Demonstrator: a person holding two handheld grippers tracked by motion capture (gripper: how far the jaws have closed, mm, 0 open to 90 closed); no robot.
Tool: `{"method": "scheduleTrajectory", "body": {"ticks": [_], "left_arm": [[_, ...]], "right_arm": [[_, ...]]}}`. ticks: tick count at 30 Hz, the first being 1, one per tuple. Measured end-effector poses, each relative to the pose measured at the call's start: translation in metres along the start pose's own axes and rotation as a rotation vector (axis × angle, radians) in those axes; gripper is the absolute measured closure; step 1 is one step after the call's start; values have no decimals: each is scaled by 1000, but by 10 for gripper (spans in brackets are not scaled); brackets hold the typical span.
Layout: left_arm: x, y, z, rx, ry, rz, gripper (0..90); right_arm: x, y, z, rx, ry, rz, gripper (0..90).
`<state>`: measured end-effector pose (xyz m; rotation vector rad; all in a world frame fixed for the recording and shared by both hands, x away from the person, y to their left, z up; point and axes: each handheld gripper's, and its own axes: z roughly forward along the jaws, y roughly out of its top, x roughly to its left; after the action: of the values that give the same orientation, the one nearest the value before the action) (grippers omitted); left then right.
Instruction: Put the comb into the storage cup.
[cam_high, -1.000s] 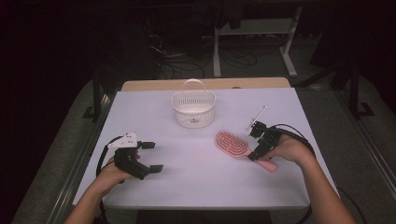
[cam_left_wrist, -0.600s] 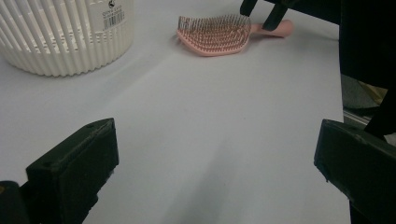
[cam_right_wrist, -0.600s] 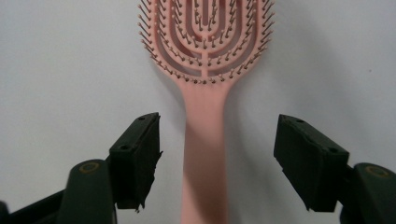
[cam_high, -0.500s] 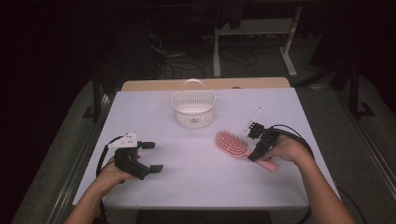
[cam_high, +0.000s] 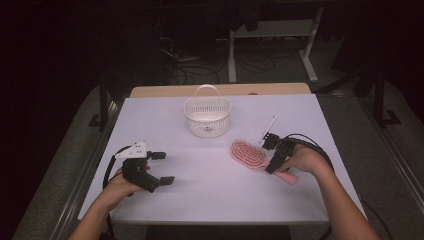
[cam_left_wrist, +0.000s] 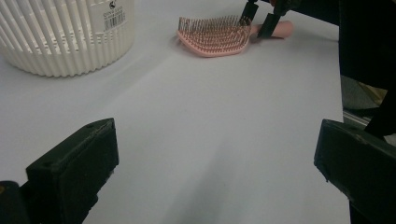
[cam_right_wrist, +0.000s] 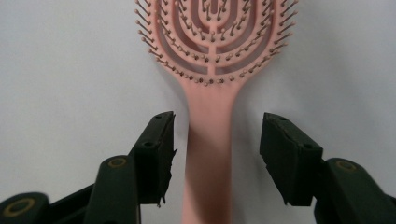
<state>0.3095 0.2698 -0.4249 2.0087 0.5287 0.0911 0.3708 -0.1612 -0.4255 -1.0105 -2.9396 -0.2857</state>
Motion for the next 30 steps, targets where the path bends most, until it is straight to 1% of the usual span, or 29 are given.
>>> {"method": "scheduleTrajectory", "body": {"ticks": [6,13,19,22,27,30], "left_arm": [[0,0,0,0,0,0,0],[0,0,0,0,0,0,0],[0,0,0,0,-1,1,0],[0,0,0,1,0,1,0],[0,0,0,0,-1,0,0],[0,0,0,-1,-1,0,0]], "right_arm": [[0,2,3,24,9,-1,510],[1,3,6,47,10,-5,545],[1,5,7,55,16,-6,600],[1,6,7,62,22,3,622],[1,7,8,71,30,10,642],[1,8,9,71,29,5,645]]}}
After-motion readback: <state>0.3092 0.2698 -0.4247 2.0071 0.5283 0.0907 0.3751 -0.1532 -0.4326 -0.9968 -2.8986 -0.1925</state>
